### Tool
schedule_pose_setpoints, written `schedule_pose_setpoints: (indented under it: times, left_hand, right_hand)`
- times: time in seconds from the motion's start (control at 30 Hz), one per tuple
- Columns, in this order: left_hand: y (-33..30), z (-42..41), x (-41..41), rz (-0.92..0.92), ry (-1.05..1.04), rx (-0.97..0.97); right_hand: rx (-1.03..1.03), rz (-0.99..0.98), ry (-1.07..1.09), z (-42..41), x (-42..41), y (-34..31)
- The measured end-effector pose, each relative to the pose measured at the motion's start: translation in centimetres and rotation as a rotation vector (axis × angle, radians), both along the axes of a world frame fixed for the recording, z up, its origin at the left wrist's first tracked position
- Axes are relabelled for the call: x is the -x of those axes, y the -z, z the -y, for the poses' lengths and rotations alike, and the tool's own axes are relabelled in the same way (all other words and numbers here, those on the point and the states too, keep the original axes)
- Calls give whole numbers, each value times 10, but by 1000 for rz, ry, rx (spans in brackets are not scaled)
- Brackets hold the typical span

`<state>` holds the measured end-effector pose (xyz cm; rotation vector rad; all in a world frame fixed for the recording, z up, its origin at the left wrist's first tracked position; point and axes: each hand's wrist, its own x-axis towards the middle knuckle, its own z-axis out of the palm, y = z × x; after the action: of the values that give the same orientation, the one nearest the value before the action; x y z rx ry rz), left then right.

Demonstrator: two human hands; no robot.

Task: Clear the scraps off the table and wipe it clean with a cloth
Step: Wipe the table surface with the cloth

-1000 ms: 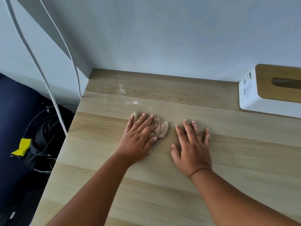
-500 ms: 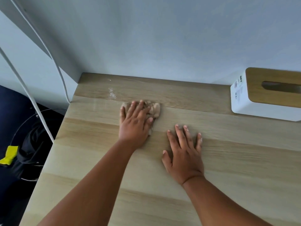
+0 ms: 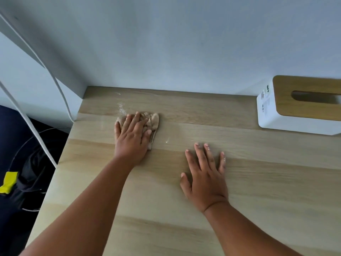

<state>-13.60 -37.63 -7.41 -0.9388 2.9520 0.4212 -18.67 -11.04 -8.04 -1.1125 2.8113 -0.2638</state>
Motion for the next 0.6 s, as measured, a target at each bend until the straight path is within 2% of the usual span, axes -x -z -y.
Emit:
schedule_pose_setpoints:
  times: [0.07, 0.17, 0.33, 0.47, 0.6]
  left_hand:
    - [1, -22, 27, 9, 52, 8]
    - [1, -61, 36, 2, 247, 20]
    - [2, -66, -31, -73, 419, 2]
    - [0, -32, -66, -75, 328, 5]
    - [-1, -11, -21, -40, 53, 13]
  right_hand:
    - [0, 0, -2, 0, 0, 0]
    - [-9, -3, 1, -1, 0, -1]
    - [9, 5, 4, 0, 0, -2]
    - [11, 19, -2, 0, 0, 0]
    - [8, 25, 1, 0, 0, -1]
